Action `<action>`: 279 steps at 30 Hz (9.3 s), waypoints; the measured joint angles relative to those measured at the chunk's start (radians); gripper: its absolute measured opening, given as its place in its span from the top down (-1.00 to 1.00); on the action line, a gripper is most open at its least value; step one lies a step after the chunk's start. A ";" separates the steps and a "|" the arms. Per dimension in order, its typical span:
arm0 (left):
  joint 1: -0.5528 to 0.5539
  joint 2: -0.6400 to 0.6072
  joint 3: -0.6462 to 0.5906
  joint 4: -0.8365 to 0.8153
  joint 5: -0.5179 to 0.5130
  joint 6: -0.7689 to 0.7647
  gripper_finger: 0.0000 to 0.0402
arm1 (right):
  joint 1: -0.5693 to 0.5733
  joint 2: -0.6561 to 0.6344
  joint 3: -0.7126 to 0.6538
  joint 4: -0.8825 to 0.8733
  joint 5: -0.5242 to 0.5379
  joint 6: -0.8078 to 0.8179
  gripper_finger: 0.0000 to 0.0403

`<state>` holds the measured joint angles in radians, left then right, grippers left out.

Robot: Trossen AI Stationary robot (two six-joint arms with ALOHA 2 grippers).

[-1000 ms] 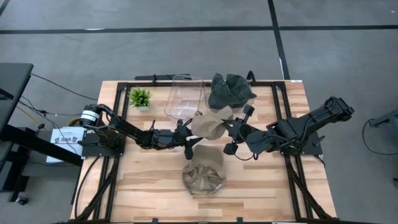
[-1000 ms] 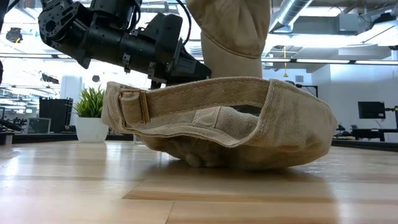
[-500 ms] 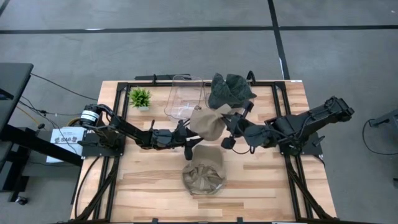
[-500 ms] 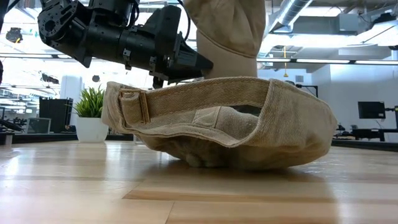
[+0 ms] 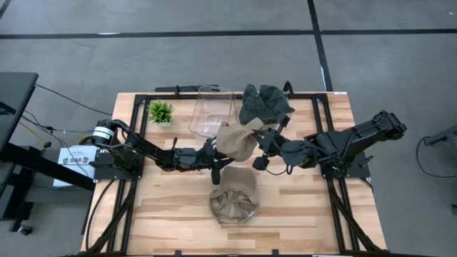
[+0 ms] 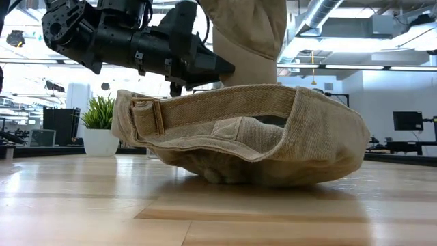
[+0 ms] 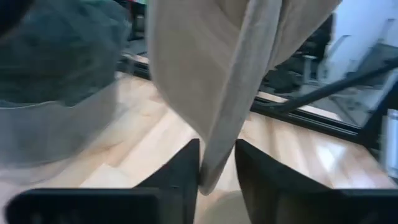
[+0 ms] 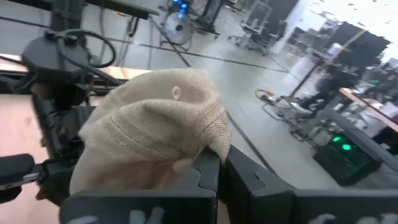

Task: Pick & Place hat
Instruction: Put the top light brown cap into the left transparent bin

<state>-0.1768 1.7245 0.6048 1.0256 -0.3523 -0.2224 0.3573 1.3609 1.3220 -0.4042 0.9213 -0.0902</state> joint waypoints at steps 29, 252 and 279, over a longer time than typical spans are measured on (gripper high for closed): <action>-0.001 -0.002 0.000 0.029 0.440 0.072 0.92 | 0.093 -0.001 0.000 -0.165 -0.102 0.027 0.84; -0.317 -0.266 -0.001 -0.329 0.567 0.537 0.89 | -0.024 0.046 -0.912 1.388 -0.986 0.003 0.83; -0.313 -0.265 0.000 -0.330 0.567 0.536 0.89 | -0.024 0.294 -0.668 1.393 -1.210 0.013 0.00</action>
<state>-0.4903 1.4593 0.6046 0.6955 0.2146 0.3138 0.3336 1.6547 0.6537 0.9890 -0.2888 -0.0774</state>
